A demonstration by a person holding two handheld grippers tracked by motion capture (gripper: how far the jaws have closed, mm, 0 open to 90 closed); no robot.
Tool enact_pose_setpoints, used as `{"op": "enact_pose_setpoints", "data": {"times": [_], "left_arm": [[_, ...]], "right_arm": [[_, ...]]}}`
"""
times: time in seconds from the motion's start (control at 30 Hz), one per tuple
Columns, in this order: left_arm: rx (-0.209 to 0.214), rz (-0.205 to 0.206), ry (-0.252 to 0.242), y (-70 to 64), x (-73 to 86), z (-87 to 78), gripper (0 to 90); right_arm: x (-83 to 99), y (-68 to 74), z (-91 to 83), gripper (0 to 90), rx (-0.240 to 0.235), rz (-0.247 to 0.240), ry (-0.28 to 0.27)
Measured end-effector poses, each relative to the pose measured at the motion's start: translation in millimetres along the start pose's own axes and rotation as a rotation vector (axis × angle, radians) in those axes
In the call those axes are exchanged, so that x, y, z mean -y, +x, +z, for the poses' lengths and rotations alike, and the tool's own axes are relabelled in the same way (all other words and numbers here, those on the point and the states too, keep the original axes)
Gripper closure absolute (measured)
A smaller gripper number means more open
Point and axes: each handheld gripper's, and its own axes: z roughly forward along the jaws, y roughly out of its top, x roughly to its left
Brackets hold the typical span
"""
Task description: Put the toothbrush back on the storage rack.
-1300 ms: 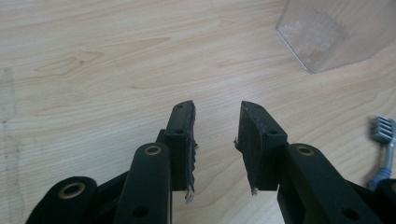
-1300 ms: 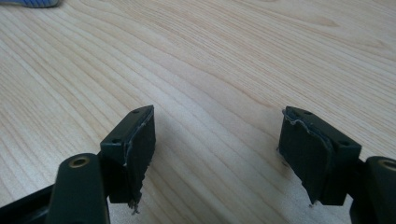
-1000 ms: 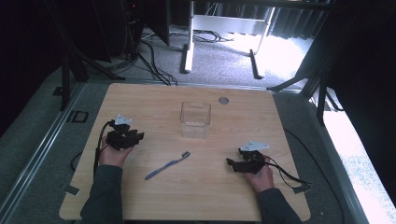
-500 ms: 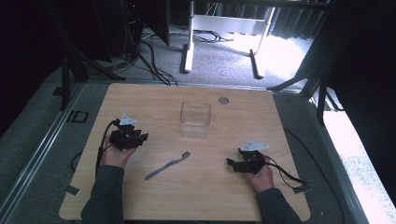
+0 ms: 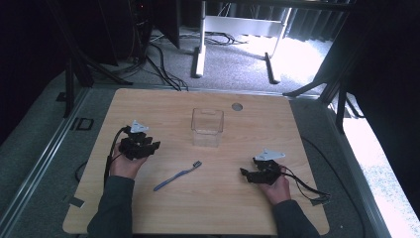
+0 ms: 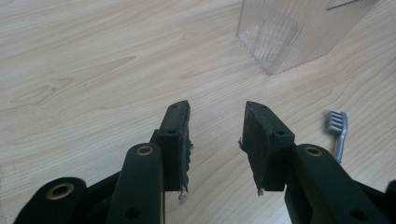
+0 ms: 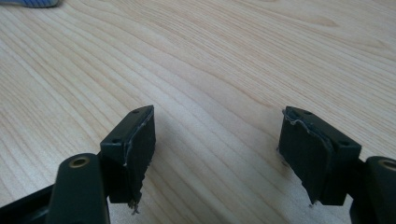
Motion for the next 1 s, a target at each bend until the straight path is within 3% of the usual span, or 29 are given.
{"op": "enact_pose_setpoints", "data": {"times": [1.0], "left_arm": [[0.033,0.013,0.047,-22.5,-11.2,1.5,60.3]], "right_arm": [[0.0,0.0,0.0,26.9,0.000,0.001,0.000]]}}
